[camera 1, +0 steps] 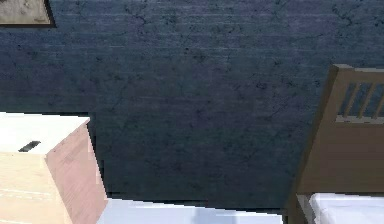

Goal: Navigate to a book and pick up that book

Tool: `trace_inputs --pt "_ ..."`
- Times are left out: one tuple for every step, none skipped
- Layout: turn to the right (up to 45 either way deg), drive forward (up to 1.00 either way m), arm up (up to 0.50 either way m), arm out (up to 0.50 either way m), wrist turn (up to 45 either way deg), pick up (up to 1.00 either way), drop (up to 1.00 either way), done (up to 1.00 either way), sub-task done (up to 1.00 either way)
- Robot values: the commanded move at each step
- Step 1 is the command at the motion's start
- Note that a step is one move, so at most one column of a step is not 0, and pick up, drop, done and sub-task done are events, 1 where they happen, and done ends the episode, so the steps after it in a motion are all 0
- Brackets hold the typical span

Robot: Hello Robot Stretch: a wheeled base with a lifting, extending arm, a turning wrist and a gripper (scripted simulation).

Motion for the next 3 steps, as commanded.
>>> trace_inputs --pt "0.0 0.0 -0.3 0.0 0.0 0.0 0.0 0.0 0.0" --pt "0.0 0.0 0.0 0.0 0.0 1.0 0.0 0.0 0.0" --pt "0.0 0.0 0.1 0.0 0.0 0.0 0.0 0.0 0.0"
